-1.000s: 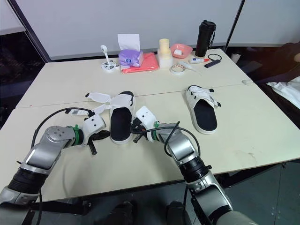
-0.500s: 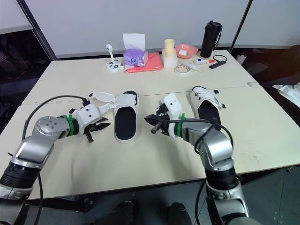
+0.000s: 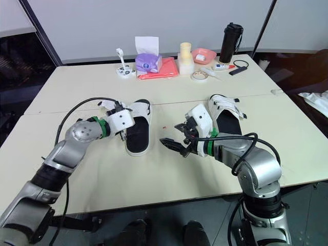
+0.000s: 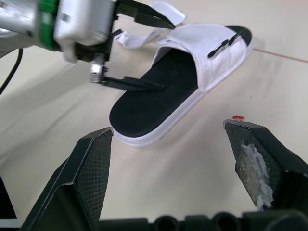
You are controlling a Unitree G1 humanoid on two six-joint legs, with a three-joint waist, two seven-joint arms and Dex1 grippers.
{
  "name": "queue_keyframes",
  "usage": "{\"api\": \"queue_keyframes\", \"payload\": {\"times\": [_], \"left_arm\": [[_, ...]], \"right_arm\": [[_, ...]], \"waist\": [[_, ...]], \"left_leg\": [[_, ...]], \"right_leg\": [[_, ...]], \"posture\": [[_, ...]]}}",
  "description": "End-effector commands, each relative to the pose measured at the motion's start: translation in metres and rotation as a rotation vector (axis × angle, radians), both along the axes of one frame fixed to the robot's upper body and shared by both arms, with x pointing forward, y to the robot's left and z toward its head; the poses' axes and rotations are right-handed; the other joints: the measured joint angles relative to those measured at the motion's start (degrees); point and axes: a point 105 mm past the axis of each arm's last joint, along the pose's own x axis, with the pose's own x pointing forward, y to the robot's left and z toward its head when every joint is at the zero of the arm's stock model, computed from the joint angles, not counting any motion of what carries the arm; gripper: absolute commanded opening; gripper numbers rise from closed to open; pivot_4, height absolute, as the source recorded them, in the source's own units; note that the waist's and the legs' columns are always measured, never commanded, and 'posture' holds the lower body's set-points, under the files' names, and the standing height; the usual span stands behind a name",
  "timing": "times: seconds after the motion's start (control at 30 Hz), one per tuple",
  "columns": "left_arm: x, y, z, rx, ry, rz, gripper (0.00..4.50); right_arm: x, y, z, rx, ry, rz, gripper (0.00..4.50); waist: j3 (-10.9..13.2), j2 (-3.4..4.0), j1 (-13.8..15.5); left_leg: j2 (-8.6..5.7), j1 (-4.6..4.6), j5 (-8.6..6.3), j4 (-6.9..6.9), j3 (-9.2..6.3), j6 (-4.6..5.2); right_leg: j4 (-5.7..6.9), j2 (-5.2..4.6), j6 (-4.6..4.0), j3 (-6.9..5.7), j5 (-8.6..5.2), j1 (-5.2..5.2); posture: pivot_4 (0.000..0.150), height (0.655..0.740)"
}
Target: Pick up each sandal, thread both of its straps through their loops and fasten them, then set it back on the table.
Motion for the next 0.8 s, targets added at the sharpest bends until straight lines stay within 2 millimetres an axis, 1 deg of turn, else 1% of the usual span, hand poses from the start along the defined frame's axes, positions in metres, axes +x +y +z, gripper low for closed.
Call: {"api": "queue_keyframes", "payload": {"times": [0.03,0.17,0.3,0.4,0.47,0.53,0.57,0.63,0.73,0.77,0.8], "left_arm": [[0.018,-0.01,0.013,-0.001,-0.126,0.046,4.5],[0.034,-0.012,0.01,0.036,-0.177,0.096,4.5],[0.052,-0.019,0.0,0.054,-0.203,0.154,4.5],[0.06,-0.02,-0.009,0.081,-0.196,0.185,4.5],[0.064,-0.022,-0.009,0.077,-0.211,0.197,4.5],[0.066,-0.024,-0.011,0.076,-0.209,0.2,3.98],[0.067,-0.025,-0.013,0.078,-0.203,0.2,3.63],[0.068,-0.025,-0.015,0.078,-0.199,0.202,2.63],[0.07,-0.024,-0.019,0.076,-0.187,0.206,1.03],[0.07,-0.024,-0.02,0.076,-0.187,0.205,0.54],[0.07,-0.025,-0.02,0.078,-0.188,0.2,0.18]], "right_arm": [[-0.004,-0.002,0.011,0.0,-0.053,-0.009,4.13],[-0.004,-0.002,0.011,-0.002,-0.059,-0.021,4.13],[-0.004,-0.002,0.011,-0.004,-0.063,-0.04,4.13],[-0.004,-0.002,0.011,-0.005,-0.063,-0.049,4.13],[-0.004,-0.002,0.011,-0.006,-0.064,-0.054,4.13],[-0.004,-0.002,0.01,-0.009,-0.066,-0.061,4.2],[-0.003,-0.003,0.01,-0.011,-0.067,-0.065,4.2],[-0.003,-0.004,0.01,-0.013,-0.068,-0.074,4.2],[-0.002,-0.005,0.01,-0.018,-0.068,-0.086,4.2],[-0.002,-0.005,0.01,-0.019,-0.068,-0.087,4.2],[-0.002,-0.005,0.01,-0.019,-0.068,-0.088,4.2]], "waist": [[0.0,-0.01,0.4],[0.0,-0.02,0.9],[0.0,-0.04,1.1],[0.0,-0.05,1.2],[0.0,-0.05,1.1],[0.0,-0.05,1.1],[0.0,-0.05,1.1],[0.0,-0.05,1.1],[0.0,-0.05,1.2],[0.0,-0.05,1.2],[0.0,-0.04,1.2]], "left_leg": [[0.0,0.0,0.0,0.02,-0.01,0.0],[0.0,-0.01,0.0,0.05,0.0,0.0],[-0.01,-0.01,0.0,0.07,-0.01,0.0],[-0.02,-0.01,0.0,0.18,-0.03,0.01],[-0.03,-0.01,-0.01,0.25,-0.04,0.02],[-0.02,-0.01,-0.01,0.3,-0.06,0.02],[-0.02,-0.01,-0.02,0.34,-0.07,0.02],[-0.02,-0.01,-0.03,0.38,-0.07,0.04],[-0.02,0.0,-0.03,0.39,-0.08,0.05],[-0.02,0.0,-0.03,0.41,-0.11,0.05],[-0.02,0.0,-0.03,0.47,-0.13,0.05]], "right_leg": [[0.0,0.0,0.0,-0.01,0.0,0.0],[0.01,0.0,0.01,-0.02,0.0,0.01],[0.02,0.0,0.01,-0.04,0.0,0.02],[0.02,0.0,0.02,-0.11,0.0,0.11],[0.02,0.0,0.03,-0.12,0.0,0.15],[0.05,0.0,0.03,-0.15,0.0,0.17],[0.06,0.01,0.03,-0.16,0.0,0.18],[0.06,0.0,0.03,-0.17,0.0,0.2],[0.08,0.0,0.03,-0.18,0.0,0.21],[0.08,0.01,0.04,-0.22,0.0,0.25],[0.08,0.0,0.04,-0.25,0.0,0.3]], "posture": [[0.15,0.74],[0.15,0.74],[0.15,0.74],[0.15,0.74],[0.15,0.74],[0.15,0.74],[0.15,0.74],[0.15,0.74],[0.15,0.74],[0.15,0.74],[0.15,0.74]]}}
